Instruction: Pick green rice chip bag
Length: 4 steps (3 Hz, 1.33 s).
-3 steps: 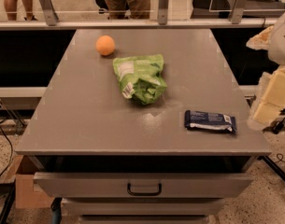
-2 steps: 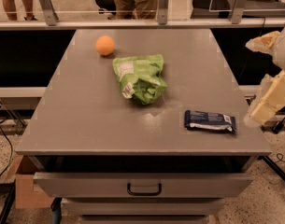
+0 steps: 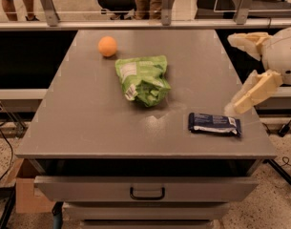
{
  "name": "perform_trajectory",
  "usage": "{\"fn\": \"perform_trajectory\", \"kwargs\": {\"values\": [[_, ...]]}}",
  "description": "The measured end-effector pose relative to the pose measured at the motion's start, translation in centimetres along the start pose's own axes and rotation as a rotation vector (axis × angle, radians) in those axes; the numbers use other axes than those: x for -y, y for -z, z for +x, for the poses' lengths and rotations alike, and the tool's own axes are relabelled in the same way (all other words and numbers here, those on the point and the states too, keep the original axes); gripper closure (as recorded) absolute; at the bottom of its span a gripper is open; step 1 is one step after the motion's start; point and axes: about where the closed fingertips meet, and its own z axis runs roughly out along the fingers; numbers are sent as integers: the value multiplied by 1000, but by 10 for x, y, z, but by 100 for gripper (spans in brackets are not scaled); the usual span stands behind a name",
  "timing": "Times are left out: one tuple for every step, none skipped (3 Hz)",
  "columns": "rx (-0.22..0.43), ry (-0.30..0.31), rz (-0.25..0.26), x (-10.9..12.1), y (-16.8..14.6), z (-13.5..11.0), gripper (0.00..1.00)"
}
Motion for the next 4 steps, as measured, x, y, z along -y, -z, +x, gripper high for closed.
{"fn": "perform_trajectory", "kwargs": {"values": [[122, 7, 0, 0, -29, -32, 0], [122, 7, 0, 0, -29, -32, 0], [122, -17, 1, -6, -44, -31, 0], [141, -33, 17, -4, -69, -26, 0]]}}
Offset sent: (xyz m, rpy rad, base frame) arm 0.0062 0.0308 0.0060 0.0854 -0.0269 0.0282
